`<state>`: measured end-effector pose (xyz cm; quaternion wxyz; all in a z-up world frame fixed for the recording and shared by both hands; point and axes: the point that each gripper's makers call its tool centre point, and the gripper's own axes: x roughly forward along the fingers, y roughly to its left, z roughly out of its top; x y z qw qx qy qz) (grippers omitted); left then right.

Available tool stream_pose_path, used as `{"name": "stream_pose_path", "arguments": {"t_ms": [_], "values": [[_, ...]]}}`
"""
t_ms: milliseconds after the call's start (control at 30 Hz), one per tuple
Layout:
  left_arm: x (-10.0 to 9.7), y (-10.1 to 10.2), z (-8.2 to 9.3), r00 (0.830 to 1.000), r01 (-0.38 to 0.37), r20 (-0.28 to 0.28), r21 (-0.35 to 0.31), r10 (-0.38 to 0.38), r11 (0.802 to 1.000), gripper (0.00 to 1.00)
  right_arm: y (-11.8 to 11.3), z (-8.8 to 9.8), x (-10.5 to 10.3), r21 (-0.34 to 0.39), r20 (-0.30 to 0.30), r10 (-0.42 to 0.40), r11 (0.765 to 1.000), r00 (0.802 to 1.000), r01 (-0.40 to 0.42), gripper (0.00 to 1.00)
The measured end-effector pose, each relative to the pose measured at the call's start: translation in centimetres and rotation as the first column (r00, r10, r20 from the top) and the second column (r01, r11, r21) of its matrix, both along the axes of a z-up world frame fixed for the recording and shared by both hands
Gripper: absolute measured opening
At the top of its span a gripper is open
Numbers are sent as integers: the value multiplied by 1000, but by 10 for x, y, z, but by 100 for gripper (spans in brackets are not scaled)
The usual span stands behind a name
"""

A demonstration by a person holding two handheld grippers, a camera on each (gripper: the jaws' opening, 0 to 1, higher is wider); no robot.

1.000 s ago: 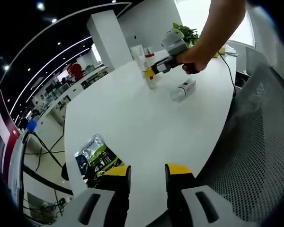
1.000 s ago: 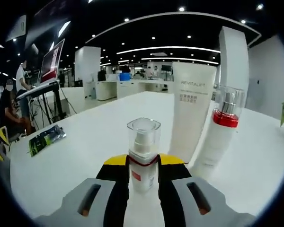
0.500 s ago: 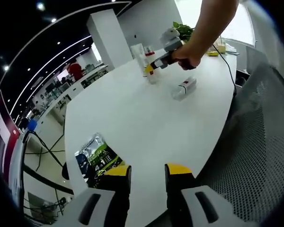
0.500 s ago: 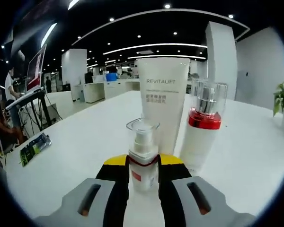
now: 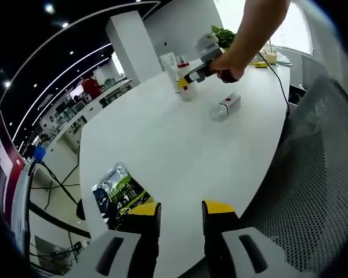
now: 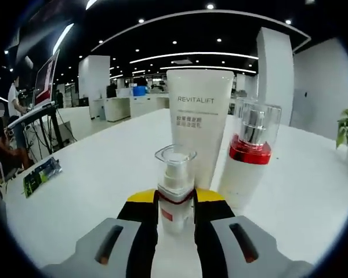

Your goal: Arrange the skincare products in the storage area until every visible bottle or jar stands upright without overlapping.

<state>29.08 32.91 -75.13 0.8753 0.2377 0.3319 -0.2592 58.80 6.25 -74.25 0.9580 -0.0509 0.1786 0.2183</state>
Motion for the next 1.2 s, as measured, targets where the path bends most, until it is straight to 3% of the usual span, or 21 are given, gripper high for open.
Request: {"name": "stream_pose_path", "arguments": {"t_ms": [333, 467, 567, 633, 733, 833, 900, 1033, 1100, 1133, 1167, 1200], "values": [[0, 0, -1, 1000, 4, -5, 4, -4, 1000, 29, -3, -8, 0, -28, -43, 10, 1000, 999, -11, 21], [0, 0, -1, 1000, 0, -7, 3, 0, 1000, 29, -4, -11, -5, -32, -64, 18, 999, 998, -20, 24], [0, 1, -1, 1000, -4, -6, 1, 4, 1000, 29, -7, -11, -10, -27, -73, 10, 1000, 997, -12, 32], [0, 0, -2, 1000, 1, -5, 2, -1, 1000, 29, -8, -9, -18, -30, -90, 8, 999, 996, -11, 36], [-1, -1, -2, 1000, 9, -6, 2, -9, 1000, 29, -11, -6, -33, -35, -105, 25, 999, 994, -28, 35], [0, -1, -2, 1000, -3, -13, -8, 3, 1000, 29, -7, -6, -62, 0, -171, 66, 998, 983, -67, 39], [1, -1, 0, 1000, -3, -5, -11, 3, 1000, 29, -5, -10, -81, -26, -232, 114, 992, 966, -123, 48], [1, -2, 1, 1000, 5, 9, -9, -5, 1000, 29, 9, 2, -112, -37, -252, 274, 956, 928, -292, 51], [1, -2, 2, 1000, 7, 12, -11, -7, 1000, 29, 19, 7, -130, -14, -290, 370, 921, 883, -390, 52], [1, -3, 3, 1000, 12, 16, -11, -12, 1000, 29, 26, 6, -143, -5, -329, 430, 889, 841, -457, 53], [1, -4, 3, 1000, 15, 18, -15, -14, 1000, 29, 30, 6, -149, -11, -335, 464, 869, 820, -496, 55], [1, -6, 5, 1000, 18, 23, -29, -17, 999, 29, 35, 3, -159, -15, -366, 505, 837, 782, -547, 57]]}}
